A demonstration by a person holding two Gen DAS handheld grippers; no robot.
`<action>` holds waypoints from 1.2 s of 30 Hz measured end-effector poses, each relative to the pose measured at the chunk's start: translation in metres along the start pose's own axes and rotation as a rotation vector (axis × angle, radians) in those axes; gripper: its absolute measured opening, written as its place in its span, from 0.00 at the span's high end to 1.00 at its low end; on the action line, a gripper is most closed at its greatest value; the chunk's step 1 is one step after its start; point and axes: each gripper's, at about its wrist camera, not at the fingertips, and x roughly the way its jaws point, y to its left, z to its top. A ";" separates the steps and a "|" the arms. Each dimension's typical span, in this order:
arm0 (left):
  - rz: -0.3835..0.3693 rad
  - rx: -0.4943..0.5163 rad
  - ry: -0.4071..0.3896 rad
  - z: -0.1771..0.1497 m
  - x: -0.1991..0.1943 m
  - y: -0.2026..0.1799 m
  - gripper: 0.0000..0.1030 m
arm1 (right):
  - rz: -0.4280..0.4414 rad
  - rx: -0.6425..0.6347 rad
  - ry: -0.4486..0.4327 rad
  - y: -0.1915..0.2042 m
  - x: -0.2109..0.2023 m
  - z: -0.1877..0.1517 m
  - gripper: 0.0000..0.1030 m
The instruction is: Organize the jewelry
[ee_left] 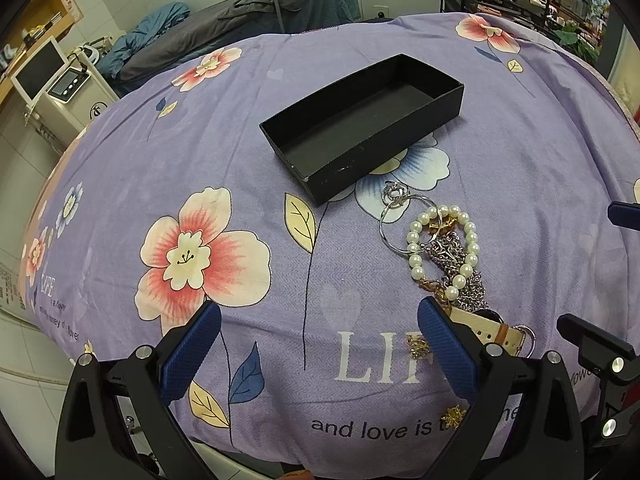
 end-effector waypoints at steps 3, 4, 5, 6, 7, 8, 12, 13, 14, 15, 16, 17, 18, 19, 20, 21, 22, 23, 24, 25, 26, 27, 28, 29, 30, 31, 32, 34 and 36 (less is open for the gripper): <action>0.000 0.001 0.001 -0.001 0.000 0.000 0.06 | 0.000 0.000 0.000 0.000 0.000 0.000 0.05; 0.001 0.000 0.001 -0.001 0.000 0.000 0.06 | 0.000 -0.001 0.001 0.000 0.000 0.000 0.05; 0.001 0.000 0.000 -0.001 0.000 0.000 0.06 | 0.000 -0.001 0.000 0.000 0.000 0.000 0.05; 0.001 -0.002 -0.001 -0.001 0.000 0.000 0.06 | -0.001 0.000 0.001 0.000 0.000 0.000 0.05; 0.001 -0.002 -0.002 -0.001 0.000 0.000 0.06 | -0.001 0.000 0.001 0.000 0.000 0.000 0.05; 0.002 -0.003 -0.002 -0.001 0.000 0.001 0.06 | 0.000 0.000 0.001 0.000 0.000 0.000 0.05; 0.003 0.000 -0.001 -0.001 0.000 0.000 0.06 | -0.001 0.001 0.001 0.001 0.000 0.000 0.05; 0.004 0.001 -0.002 -0.001 0.000 0.000 0.06 | 0.000 0.001 0.001 0.000 0.000 0.000 0.05; 0.004 0.004 -0.002 -0.001 0.000 -0.001 0.06 | 0.000 0.000 0.001 0.000 0.000 0.000 0.05; 0.005 0.006 -0.001 -0.001 0.000 -0.001 0.06 | 0.000 0.000 0.002 0.000 0.000 0.000 0.05; 0.005 0.007 0.000 -0.001 0.000 -0.002 0.06 | -0.001 -0.001 0.003 0.000 0.001 -0.001 0.05; 0.002 0.008 0.000 -0.002 0.000 -0.002 0.06 | -0.001 -0.002 0.004 0.001 0.001 -0.001 0.05; -0.001 0.009 0.000 -0.002 0.000 -0.002 0.06 | 0.000 -0.002 0.005 0.001 0.002 -0.001 0.05; -0.003 0.009 0.000 -0.002 0.000 -0.002 0.06 | 0.000 -0.002 0.005 0.001 0.002 -0.001 0.05; -0.004 0.010 0.000 -0.002 0.000 -0.002 0.06 | -0.001 -0.002 0.005 0.001 0.002 -0.001 0.05; -0.005 0.011 0.000 -0.002 0.001 -0.002 0.06 | -0.002 -0.002 0.006 0.001 0.003 -0.002 0.05; -0.007 0.013 0.000 -0.002 0.001 -0.002 0.06 | -0.001 -0.002 0.007 0.001 0.003 -0.002 0.05; -0.008 0.013 0.001 -0.002 0.001 -0.002 0.06 | -0.001 -0.002 0.007 0.001 0.003 -0.002 0.05; -0.011 0.011 0.002 -0.002 0.001 -0.002 0.06 | -0.002 -0.003 0.007 0.001 0.003 -0.002 0.05; -0.015 0.008 0.004 -0.002 0.002 -0.001 0.06 | -0.003 -0.003 0.008 0.001 0.003 -0.002 0.05; -0.021 0.004 0.006 -0.002 0.002 -0.001 0.06 | -0.003 -0.003 0.007 0.001 0.003 -0.002 0.05; -0.028 0.000 0.008 -0.002 0.002 -0.001 0.06 | -0.003 -0.002 0.006 0.001 0.004 -0.003 0.05; -0.037 -0.006 0.010 -0.002 0.003 0.000 0.06 | -0.004 -0.002 0.005 0.001 0.004 -0.003 0.05; -0.044 -0.012 0.011 -0.002 0.003 0.001 0.06 | -0.005 0.000 0.005 0.001 0.004 -0.004 0.05; -0.048 -0.015 0.010 -0.002 0.003 0.002 0.06 | -0.006 0.001 0.005 0.000 0.004 -0.004 0.05; -0.052 -0.017 0.008 -0.002 0.003 0.002 0.06 | -0.007 0.003 0.004 -0.001 0.005 -0.004 0.05; -0.054 -0.019 0.007 -0.002 0.004 0.002 0.06 | -0.006 0.006 0.003 -0.002 0.005 -0.004 0.05; -0.054 -0.026 0.004 -0.002 0.004 0.003 0.06 | -0.002 0.016 0.004 -0.004 0.006 -0.006 0.05; -0.052 -0.037 0.005 -0.002 0.005 0.004 0.06 | 0.007 0.026 0.005 -0.007 0.008 -0.007 0.05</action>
